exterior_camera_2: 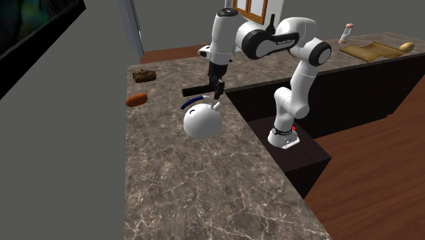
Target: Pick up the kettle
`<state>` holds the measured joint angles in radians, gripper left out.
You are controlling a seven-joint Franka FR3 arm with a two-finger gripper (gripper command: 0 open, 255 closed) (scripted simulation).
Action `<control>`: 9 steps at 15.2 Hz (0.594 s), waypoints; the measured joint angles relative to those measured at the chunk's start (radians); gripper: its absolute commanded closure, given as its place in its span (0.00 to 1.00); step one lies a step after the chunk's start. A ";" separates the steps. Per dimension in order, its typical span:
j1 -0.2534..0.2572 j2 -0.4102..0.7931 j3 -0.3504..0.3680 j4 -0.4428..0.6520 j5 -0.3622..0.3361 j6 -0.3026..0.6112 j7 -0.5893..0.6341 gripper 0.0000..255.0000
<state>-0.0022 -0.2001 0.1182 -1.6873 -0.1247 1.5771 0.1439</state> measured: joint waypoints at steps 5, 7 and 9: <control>0.004 0.151 0.012 0.212 -0.017 -0.060 0.000 0.00; 0.003 0.146 0.011 0.184 -0.016 -0.037 0.000 0.00; 0.003 0.136 0.011 0.144 -0.015 -0.007 0.005 0.00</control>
<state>0.0012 -0.0645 0.1297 -1.5438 -0.1395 1.5701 0.1493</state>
